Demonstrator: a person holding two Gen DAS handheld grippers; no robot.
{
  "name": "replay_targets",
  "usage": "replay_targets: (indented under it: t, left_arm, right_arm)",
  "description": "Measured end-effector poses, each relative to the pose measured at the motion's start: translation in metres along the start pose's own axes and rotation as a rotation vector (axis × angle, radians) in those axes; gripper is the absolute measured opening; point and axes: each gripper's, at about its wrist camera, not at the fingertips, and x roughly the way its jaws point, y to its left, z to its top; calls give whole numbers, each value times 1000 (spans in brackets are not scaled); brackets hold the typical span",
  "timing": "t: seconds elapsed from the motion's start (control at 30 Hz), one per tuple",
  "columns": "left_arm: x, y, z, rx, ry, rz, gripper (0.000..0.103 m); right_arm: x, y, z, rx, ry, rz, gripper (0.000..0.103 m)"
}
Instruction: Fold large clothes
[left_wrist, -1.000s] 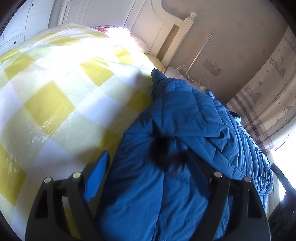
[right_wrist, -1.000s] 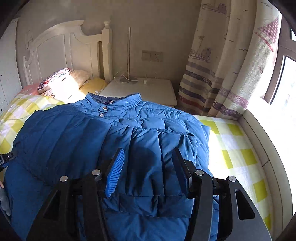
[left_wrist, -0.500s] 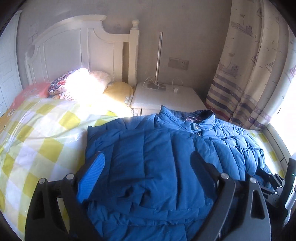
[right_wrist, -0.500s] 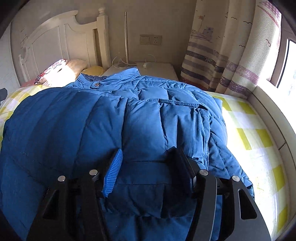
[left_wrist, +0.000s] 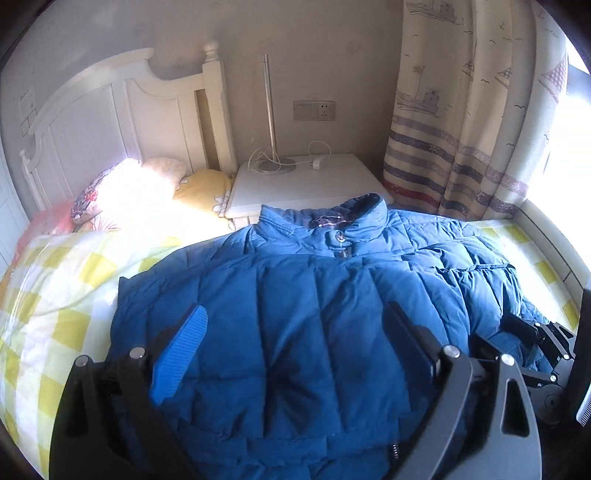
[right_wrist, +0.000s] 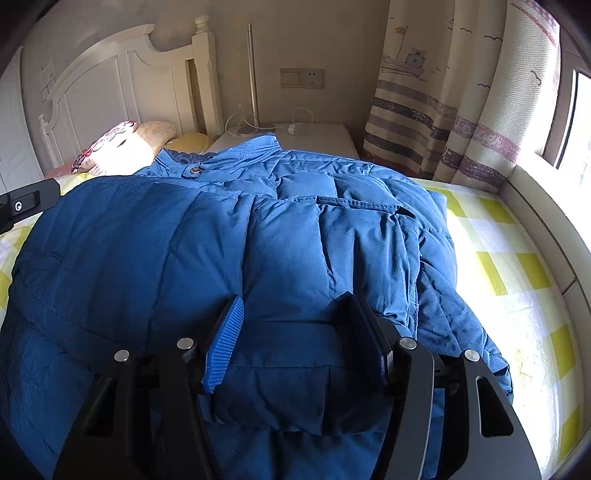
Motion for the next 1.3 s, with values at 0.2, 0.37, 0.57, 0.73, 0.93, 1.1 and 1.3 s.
replay_targets:
  t: [0.2, 0.37, 0.57, 0.73, 0.93, 1.1, 1.3]
  left_arm:
    - [67, -43, -27, 85, 106, 52, 99]
    - [37, -6, -5, 45, 37, 30, 97]
    - [94, 102, -5, -188, 199, 82, 100]
    - [98, 97, -20, -117, 117, 85, 101]
    - [97, 104, -23, -155, 103, 43, 101]
    - [95, 103, -24, -158, 90, 50, 101]
    - [93, 106, -25, -170, 80, 41, 101]
  right_arm:
    - [0, -1, 0, 11, -4, 10, 58]
    - [-1, -3, 0, 13, -5, 16, 58]
    - [-1, -4, 0, 15, -8, 22, 58]
    - [-3, -1, -1, -6, -11, 34, 65]
    - [-21, 11, 35, -58, -20, 13, 65]
    - [13, 46, 66, -109, 7, 72, 67]
    - [45, 55, 51, -158, 95, 69, 71]
